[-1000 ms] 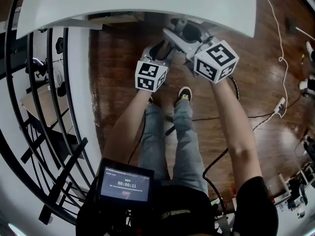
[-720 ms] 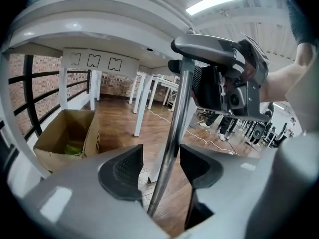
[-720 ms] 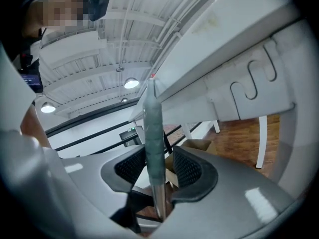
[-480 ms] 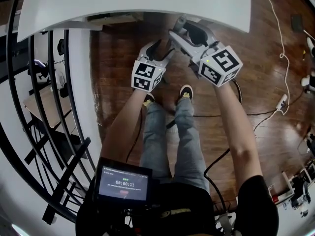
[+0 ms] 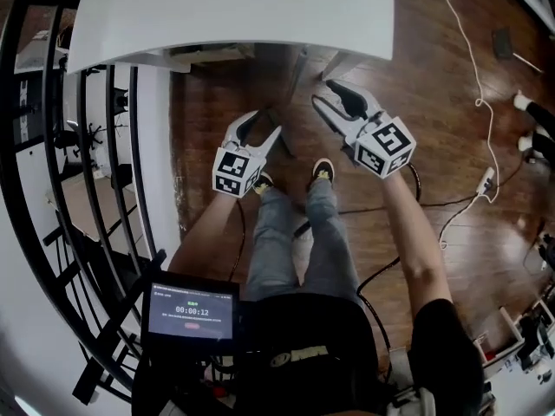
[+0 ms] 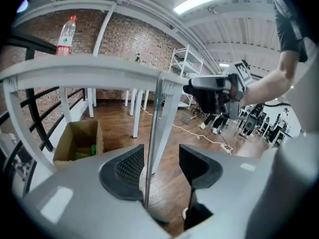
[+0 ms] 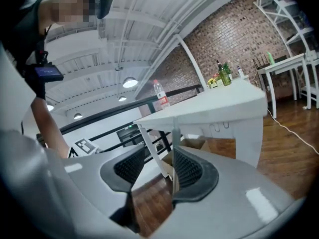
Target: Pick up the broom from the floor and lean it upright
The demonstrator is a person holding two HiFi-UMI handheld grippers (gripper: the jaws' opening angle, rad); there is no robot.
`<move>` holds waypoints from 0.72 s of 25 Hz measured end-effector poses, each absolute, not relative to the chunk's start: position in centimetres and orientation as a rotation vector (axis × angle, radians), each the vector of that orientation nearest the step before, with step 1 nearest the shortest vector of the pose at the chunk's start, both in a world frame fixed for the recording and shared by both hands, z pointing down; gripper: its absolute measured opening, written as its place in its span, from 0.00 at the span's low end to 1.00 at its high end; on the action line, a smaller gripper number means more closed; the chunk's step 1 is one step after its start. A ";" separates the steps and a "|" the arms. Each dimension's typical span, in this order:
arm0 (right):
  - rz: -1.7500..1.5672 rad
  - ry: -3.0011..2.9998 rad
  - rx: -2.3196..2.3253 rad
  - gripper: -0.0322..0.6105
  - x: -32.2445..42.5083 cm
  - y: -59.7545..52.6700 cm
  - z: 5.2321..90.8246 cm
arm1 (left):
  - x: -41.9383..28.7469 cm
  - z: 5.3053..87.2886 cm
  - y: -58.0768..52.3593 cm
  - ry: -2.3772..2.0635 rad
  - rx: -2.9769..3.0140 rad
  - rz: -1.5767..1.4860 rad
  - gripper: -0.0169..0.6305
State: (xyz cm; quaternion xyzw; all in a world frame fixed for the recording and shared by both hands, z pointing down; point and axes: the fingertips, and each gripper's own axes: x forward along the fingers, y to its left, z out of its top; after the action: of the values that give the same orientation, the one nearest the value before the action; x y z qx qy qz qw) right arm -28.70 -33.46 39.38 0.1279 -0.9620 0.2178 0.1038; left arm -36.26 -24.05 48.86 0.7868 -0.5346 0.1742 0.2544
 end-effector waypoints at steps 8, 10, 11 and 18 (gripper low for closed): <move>0.510 -2.949 0.276 0.31 -26.3 -22.8 25.0 | -34.7 26.6 -15.2 -1.606 2.303 0.149 0.26; 0.381 -2.964 0.278 0.25 -26.1 -21.4 22.3 | -34.4 22.7 -15.4 -1.685 2.302 0.080 0.22; 0.334 -2.952 0.299 0.19 -25.7 -20.8 21.5 | -34.0 21.1 -15.5 -1.709 2.296 0.058 0.19; 0.281 -2.961 0.333 0.05 -25.7 -20.7 19.8 | -31.8 15.7 -19.7 -1.772 2.313 -0.037 0.05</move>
State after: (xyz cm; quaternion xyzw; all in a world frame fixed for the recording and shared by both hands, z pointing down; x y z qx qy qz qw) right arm -25.72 -20.68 19.80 0.1108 -0.9866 0.0937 0.0743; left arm -31.83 -19.67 15.74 0.7887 -0.6041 -0.0127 0.1136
